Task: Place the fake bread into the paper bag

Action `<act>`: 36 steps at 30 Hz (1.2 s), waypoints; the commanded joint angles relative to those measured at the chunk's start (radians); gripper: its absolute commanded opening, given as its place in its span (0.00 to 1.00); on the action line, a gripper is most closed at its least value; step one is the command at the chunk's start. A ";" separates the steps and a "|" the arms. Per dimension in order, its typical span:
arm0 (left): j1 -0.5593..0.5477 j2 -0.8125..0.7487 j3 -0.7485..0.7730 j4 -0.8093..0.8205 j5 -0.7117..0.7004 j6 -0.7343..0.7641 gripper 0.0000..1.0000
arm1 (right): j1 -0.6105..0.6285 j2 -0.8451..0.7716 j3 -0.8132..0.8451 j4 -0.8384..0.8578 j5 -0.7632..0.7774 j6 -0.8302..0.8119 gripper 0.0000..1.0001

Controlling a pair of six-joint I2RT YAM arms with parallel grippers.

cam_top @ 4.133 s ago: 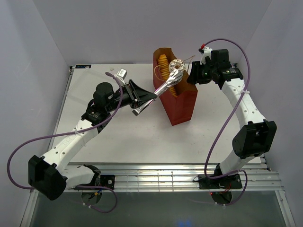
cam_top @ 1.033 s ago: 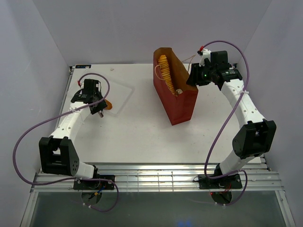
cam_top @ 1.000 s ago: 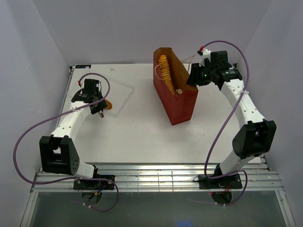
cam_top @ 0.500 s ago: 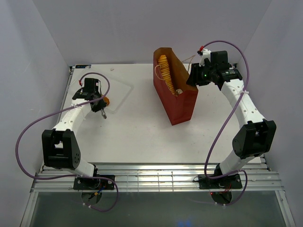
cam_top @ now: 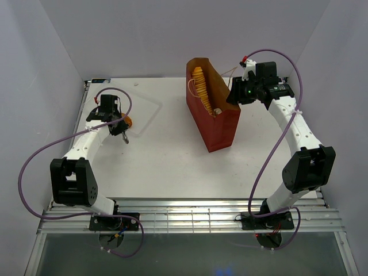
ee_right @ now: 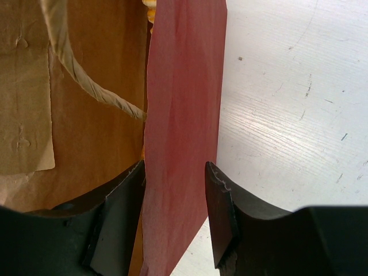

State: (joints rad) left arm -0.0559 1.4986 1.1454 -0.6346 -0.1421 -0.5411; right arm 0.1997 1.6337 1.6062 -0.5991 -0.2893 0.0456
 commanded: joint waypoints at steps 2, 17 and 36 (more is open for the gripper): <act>0.005 -0.084 0.037 0.023 0.004 -0.002 0.00 | 0.003 -0.008 0.018 0.021 0.007 -0.012 0.52; 0.005 -0.244 0.237 0.012 0.333 -0.083 0.00 | 0.003 -0.018 0.020 0.021 0.007 -0.004 0.52; -0.343 -0.316 0.258 0.391 0.696 -0.306 0.00 | 0.003 -0.032 0.021 0.021 0.010 0.020 0.52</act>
State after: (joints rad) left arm -0.3527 1.1904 1.3853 -0.3225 0.5484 -0.8242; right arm 0.1997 1.6337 1.6062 -0.5995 -0.2859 0.0551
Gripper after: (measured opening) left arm 0.270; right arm 0.515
